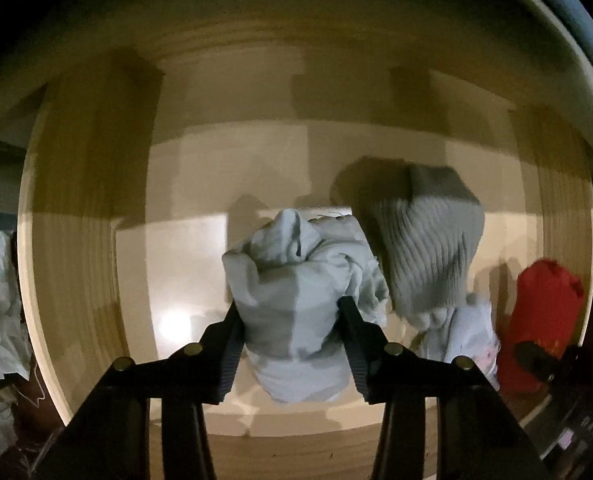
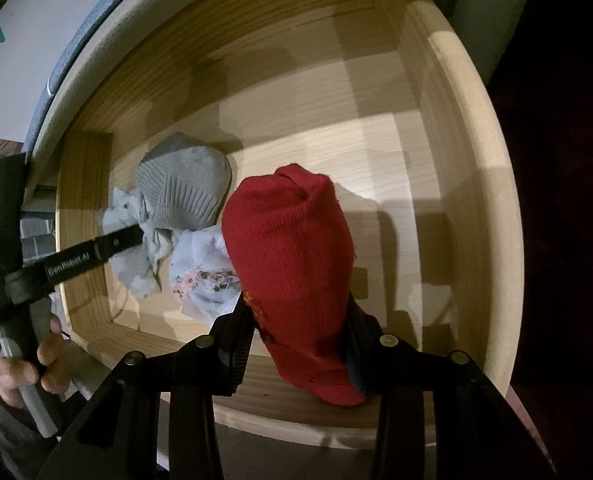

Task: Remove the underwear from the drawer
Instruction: 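Lift the white underwear with the left tool and carry it to the white box, then lower the white underwear into the white box and open the left tool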

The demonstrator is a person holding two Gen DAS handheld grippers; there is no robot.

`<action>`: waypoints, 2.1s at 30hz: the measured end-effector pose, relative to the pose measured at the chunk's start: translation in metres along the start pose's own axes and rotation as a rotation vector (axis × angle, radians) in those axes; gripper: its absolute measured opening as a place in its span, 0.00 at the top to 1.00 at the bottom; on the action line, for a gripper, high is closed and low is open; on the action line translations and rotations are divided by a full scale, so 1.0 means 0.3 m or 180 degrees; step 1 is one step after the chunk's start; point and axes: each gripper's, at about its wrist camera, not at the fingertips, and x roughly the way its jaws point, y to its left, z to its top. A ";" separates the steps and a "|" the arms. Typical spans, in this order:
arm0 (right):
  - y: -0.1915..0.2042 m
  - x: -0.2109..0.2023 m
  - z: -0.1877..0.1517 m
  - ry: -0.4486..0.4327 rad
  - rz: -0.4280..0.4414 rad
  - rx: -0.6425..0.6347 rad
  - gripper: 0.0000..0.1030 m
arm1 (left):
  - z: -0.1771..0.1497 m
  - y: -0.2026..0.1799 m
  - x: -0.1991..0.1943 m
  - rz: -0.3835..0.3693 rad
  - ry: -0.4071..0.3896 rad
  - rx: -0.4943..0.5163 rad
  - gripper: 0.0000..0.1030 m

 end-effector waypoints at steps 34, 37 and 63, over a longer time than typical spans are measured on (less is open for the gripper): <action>0.010 0.008 0.011 -0.0022 -0.0069 -0.0102 0.64 | -0.251 -0.094 -0.610 0.0091 -0.1422 0.0215 0.70; 0.009 0.006 0.010 -0.0023 -0.0068 -0.0103 0.64 | -0.229 -0.088 -0.716 0.0037 -0.1665 0.0191 0.70; 0.016 0.006 0.008 -0.0010 -0.0077 -0.0117 0.64 | 0.231 -0.122 -0.837 0.0310 -0.2216 0.0391 0.69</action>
